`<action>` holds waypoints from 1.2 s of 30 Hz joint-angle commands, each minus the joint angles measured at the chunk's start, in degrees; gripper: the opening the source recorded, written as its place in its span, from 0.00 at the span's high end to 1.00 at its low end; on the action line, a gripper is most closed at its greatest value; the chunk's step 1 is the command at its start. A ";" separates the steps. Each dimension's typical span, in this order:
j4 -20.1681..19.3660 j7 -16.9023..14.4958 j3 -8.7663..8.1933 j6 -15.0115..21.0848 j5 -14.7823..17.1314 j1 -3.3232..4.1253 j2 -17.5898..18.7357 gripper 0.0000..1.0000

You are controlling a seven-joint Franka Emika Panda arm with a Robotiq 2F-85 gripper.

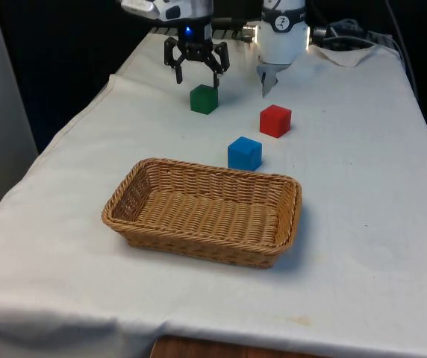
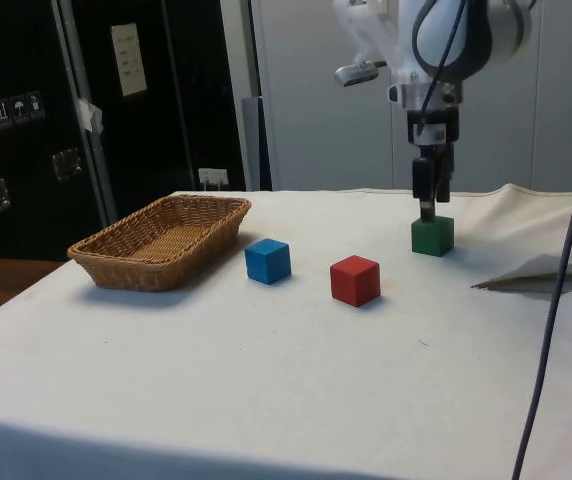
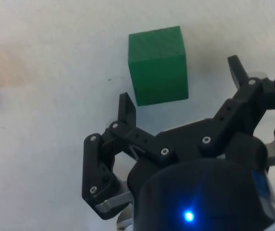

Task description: Pick up exactly two blocks and place them into the basket.

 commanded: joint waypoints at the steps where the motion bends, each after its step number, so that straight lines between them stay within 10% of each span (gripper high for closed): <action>1: -0.46 -0.17 0.11 0.74 0.97 0.17 0.11 0.00; 36: 0.06 2.58 4.53 2.41 4.30 -0.17 4.98 0.00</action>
